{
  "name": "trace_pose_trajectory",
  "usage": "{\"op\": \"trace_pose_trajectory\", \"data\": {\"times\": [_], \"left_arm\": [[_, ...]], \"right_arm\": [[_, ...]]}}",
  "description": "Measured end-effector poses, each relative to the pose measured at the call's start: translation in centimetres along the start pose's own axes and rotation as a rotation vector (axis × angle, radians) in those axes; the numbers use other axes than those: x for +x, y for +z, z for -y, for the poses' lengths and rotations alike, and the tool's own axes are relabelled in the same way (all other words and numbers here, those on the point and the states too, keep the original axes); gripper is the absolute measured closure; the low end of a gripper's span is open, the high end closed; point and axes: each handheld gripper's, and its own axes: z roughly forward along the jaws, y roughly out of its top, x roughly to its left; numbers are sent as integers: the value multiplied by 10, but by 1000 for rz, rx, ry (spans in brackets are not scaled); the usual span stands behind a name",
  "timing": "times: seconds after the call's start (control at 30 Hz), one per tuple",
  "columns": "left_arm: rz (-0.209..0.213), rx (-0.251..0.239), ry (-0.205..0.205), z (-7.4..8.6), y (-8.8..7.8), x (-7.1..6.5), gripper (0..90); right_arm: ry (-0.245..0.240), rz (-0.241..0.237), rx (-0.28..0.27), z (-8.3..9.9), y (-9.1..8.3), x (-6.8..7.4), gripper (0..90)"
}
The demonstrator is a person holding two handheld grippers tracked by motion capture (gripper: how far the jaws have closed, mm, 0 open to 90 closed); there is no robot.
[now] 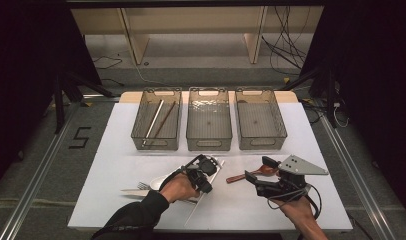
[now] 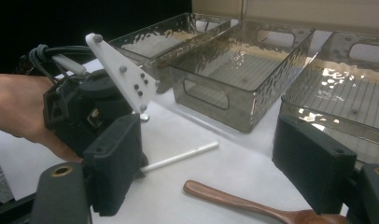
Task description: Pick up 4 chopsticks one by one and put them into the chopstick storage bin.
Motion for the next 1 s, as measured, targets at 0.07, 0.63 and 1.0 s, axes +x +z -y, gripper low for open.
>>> {"op": "trace_pose_trajectory", "data": {"times": [0.07,0.63,1.0], "left_arm": [[-2,-3,1,0,0,-1,746],[57,1,-21,-1,0,-4,813],[64,-3,-22,1,0,-8,837]], "right_arm": [[-1,1,1,0,0,0,249],[-2,0,-4,0,-1,-1,249],[-3,2,-6,0,-1,-1,249]]}}
